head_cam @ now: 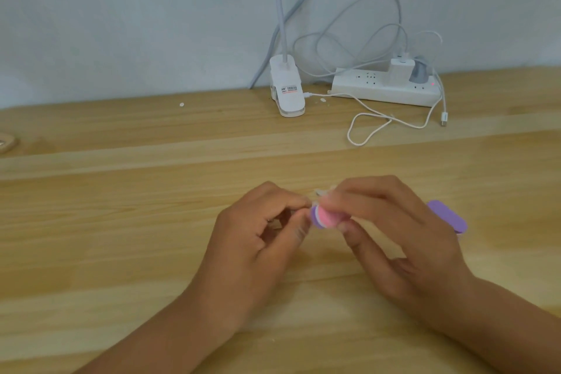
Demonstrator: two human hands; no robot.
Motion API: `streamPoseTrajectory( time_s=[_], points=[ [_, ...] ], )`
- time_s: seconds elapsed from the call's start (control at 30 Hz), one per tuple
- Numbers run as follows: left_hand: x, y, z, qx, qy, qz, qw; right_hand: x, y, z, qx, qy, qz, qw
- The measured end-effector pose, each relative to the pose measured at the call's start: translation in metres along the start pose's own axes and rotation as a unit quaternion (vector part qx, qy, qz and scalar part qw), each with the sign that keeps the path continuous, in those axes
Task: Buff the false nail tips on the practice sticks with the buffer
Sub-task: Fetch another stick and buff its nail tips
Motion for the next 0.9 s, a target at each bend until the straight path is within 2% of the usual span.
streamPoseTrajectory(
  time_s=[0.27, 0.4, 0.53, 0.63, 0.77, 0.9],
  points=[
    [0.001, -0.001, 0.010, -0.039, -0.069, 0.007, 0.997, -0.007, 0.001, -0.004, 0.035, 0.007, -0.027, 0.999],
    [0.003, -0.002, 0.011, -0.040, -0.066, 0.017, 0.997, -0.003, -0.002, 0.003, 0.014, 0.018, -0.014, 1.000],
    [0.001, -0.001, 0.012, -0.050, -0.071, 0.005, 0.996, -0.008, 0.000, -0.003, 0.045, 0.009, -0.034, 0.998],
    [0.002, -0.001, 0.010, -0.041, -0.063, 0.013, 0.997, -0.002, -0.003, 0.004, 0.011, 0.015, -0.022, 1.000],
    [0.001, -0.001, 0.013, -0.052, -0.050, -0.002, 0.997, -0.012, 0.003, -0.009, 0.052, 0.009, -0.037, 0.998],
    [0.003, -0.002, 0.011, -0.036, -0.044, 0.013, 0.998, -0.002, -0.003, 0.003, 0.016, 0.026, -0.020, 0.999]
  ],
)
Point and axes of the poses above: each hand's wrist, its own y-axis away from the middle knuckle, its own x-axis out of the back of the hand, z = x × y, the point moved 6 cm from there along -y, towards the middle knuckle, and after that the axes turned 3 degrees about z, right-handed, at the moved point
